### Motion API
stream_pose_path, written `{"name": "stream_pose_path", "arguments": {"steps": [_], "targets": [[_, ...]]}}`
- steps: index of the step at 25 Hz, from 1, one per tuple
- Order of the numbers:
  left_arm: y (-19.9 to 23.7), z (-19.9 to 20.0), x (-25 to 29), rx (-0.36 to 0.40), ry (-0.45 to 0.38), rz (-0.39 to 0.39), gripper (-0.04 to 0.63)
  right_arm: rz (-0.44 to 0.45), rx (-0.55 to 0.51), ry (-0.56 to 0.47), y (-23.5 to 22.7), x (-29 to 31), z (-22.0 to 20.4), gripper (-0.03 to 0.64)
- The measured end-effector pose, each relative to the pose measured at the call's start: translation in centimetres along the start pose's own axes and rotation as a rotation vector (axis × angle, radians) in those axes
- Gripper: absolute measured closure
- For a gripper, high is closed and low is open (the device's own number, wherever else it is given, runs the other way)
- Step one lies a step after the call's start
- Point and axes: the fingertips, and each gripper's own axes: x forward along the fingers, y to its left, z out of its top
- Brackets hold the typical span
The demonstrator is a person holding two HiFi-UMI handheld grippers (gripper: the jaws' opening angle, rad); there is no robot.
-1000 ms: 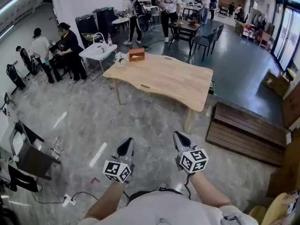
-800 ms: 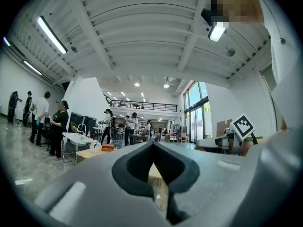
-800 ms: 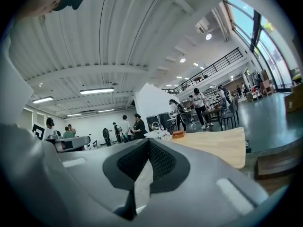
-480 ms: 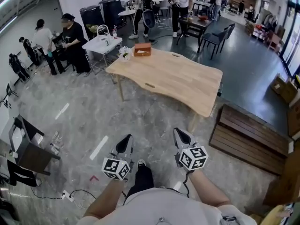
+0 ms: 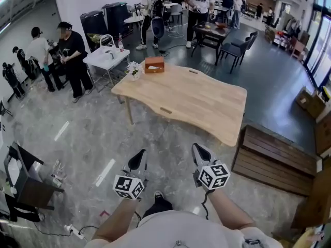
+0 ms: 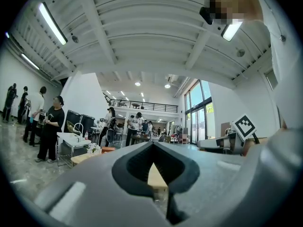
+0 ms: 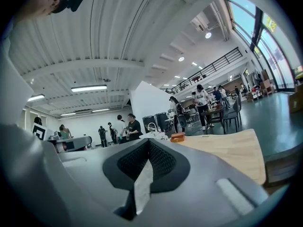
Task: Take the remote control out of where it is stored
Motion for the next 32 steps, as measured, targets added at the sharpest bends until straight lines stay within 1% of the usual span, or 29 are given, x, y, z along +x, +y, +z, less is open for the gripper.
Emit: {"name": "stream_pose_path", "arguments": {"steps": [5,11,16,20,26,32], "targets": [[6.1,0.9,3.7,-0.007,0.002,-0.019,0.595,-0.023,0.013,-0.001,0.2,6.7,0.9,0.589],[12.9,1.1,7.3,-0.009,0.013,-0.042,0.595,-0.032,0.013,-0.007,1.3,14.2,1.4,0.589],[16.7,1.1,9.3,-0.02,0.013,-0.047,0.595,-0.035,-0.001,0.004,2.0,18.1,1.5,0.589],[18.8,1.0,10.9,-0.032,0.009,-0.05,0.595,-0.047,-0.006,0.011,1.4,20.5,1.7,0.589],[22.0,0.3,13.5,-0.043,0.011,-0.036,0.595,-0.03,-0.01,0.023,0.0,25.2,1.9,0.589],[27.7,0.6,18.3,-0.043,0.02,0.023,0.595,0.011,0.008,0.034,-2.2,33.4,3.0,0.589]]}}
